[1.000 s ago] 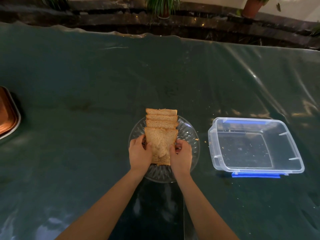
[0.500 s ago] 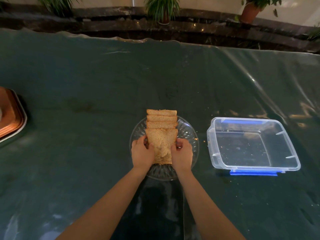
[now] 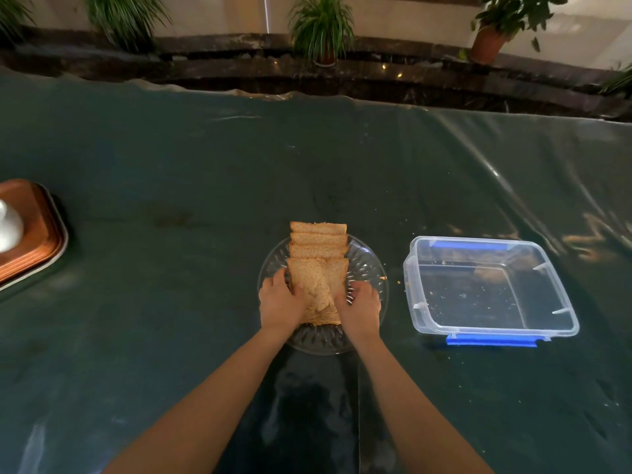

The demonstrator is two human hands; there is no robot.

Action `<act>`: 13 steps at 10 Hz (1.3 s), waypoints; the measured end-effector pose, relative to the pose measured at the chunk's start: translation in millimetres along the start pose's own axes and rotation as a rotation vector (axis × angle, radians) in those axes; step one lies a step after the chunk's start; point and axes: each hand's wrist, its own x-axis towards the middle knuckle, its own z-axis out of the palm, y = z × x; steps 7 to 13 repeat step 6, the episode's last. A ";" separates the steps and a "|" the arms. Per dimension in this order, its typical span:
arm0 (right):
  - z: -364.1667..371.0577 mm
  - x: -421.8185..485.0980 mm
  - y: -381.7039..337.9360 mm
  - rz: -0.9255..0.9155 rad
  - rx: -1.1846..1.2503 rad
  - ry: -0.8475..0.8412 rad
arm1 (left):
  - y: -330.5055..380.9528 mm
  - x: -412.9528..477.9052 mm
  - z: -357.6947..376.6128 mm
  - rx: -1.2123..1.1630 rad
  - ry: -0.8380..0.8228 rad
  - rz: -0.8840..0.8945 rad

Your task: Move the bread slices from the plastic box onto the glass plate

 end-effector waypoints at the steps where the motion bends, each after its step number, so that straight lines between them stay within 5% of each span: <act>1: -6.2 -1.8 0.7 -0.017 -0.059 -0.036 | 1.1 -6.2 -3.9 0.052 -0.023 0.012; 4: -31.3 -4.0 -3.7 -0.039 -0.272 -0.164 | 15.4 -17.7 -17.4 0.247 -0.145 0.003; 6: -49.0 2.1 -23.0 -0.135 -0.335 -0.177 | 36.1 -21.5 -34.6 0.404 -0.060 0.080; 13: -49.0 2.1 -23.0 -0.135 -0.335 -0.177 | 36.1 -21.5 -34.6 0.404 -0.060 0.080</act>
